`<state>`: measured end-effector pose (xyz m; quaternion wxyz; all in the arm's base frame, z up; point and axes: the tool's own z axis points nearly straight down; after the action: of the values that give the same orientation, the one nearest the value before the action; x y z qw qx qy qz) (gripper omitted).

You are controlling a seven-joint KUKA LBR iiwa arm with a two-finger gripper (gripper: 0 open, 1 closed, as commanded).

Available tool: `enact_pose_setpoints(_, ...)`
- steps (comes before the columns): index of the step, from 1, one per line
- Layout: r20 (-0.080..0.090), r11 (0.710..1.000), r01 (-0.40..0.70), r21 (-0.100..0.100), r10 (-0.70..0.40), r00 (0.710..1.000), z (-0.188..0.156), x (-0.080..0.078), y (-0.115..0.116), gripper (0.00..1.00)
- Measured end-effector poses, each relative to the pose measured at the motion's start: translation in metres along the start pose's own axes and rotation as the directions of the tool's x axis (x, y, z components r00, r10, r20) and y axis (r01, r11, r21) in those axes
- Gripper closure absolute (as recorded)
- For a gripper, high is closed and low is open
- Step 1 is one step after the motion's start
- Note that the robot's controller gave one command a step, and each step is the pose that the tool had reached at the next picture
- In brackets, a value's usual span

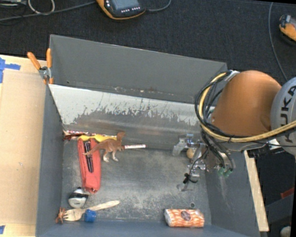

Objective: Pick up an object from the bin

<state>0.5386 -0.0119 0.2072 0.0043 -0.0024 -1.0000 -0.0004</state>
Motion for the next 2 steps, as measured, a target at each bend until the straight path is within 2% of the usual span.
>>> enact_pose_setpoints(1,0.008,1.0,0.0,0.0,0.0,1.0,-0.004,-0.002,0.0,0.0)
enact_pose_setpoints(2,0.013,0.97,0.243,0.002,-0.243,0.97,0.026,0.025,-0.026,0.0)
